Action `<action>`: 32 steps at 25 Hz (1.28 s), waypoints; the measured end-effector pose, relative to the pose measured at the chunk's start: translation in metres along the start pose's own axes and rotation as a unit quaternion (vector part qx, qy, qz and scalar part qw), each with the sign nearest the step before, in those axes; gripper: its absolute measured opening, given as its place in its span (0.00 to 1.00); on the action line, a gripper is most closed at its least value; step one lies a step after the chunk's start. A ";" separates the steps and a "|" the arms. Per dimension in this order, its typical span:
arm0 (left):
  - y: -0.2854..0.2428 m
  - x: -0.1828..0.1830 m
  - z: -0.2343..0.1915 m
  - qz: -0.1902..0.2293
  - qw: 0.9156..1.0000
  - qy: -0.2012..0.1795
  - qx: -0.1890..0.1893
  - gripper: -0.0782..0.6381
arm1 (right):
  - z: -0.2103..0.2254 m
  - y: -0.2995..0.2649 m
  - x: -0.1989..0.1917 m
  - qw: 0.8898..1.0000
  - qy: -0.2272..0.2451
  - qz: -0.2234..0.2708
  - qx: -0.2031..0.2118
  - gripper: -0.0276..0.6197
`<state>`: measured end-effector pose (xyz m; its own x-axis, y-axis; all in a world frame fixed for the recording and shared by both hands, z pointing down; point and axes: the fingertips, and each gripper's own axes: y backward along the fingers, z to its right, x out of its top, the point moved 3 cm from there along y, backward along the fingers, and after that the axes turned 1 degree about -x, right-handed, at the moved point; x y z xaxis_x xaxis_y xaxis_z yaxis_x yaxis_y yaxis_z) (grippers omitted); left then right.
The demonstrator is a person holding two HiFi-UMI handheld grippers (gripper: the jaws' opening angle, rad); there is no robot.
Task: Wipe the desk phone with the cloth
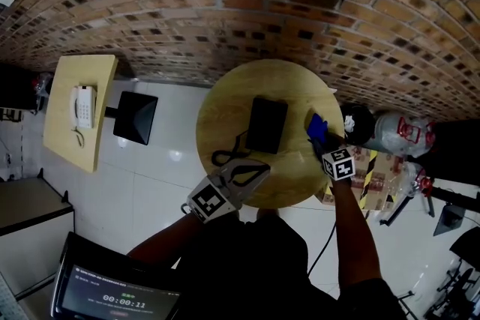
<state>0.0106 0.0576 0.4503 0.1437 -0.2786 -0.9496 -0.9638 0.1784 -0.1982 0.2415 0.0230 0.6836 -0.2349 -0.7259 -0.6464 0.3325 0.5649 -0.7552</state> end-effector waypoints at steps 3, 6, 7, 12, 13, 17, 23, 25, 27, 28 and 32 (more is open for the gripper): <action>0.000 0.001 0.000 -0.001 1.000 -0.001 -0.001 0.09 | 0.000 -0.004 -0.006 1.000 -0.009 -0.011 0.005 0.30; 0.001 0.002 0.001 0.002 1.000 -0.001 -0.002 0.09 | -0.002 -0.001 0.004 1.000 -0.008 0.007 -0.001 0.31; 0.003 0.003 0.002 0.004 1.000 -0.002 -0.001 0.09 | -0.006 0.005 0.013 1.000 -0.002 0.022 -0.003 0.31; 0.015 0.026 0.005 0.032 0.999 -0.009 0.007 0.09 | -0.057 0.074 0.088 0.988 0.032 0.147 0.019 0.31; 0.017 0.031 0.004 0.037 0.999 -0.009 0.009 0.09 | -0.070 0.092 0.104 0.983 0.039 0.176 0.029 0.31; 0.024 0.054 0.007 0.059 0.998 -0.030 0.008 0.09 | -0.130 0.157 0.153 0.955 0.073 0.279 0.068 0.30; 0.041 0.082 0.026 0.086 0.995 -0.049 0.001 0.09 | -0.209 0.227 0.187 0.930 0.086 0.341 0.108 0.20; 0.046 0.085 0.030 0.089 0.995 -0.051 -0.002 0.09 | -0.221 0.237 0.190 0.928 0.085 0.345 0.115 0.15; 0.049 0.087 0.033 0.090 0.995 -0.051 -0.004 0.09 | -0.230 0.241 0.191 0.927 0.089 0.346 0.115 0.10; 0.051 0.087 0.035 0.092 0.994 -0.051 -0.005 0.09 | -0.234 0.243 0.191 0.926 0.093 0.347 0.114 0.07; 0.065 0.093 0.043 0.097 0.993 -0.064 -0.007 0.09 | -0.252 0.248 0.192 0.924 0.089 0.352 0.120 0.04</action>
<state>-0.0291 0.0839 0.3385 -0.0196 -0.1186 -0.9927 -0.9790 0.2038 -0.0051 0.0481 0.1223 0.3447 -0.0225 -0.1233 -0.9921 0.6475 0.7543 -0.1085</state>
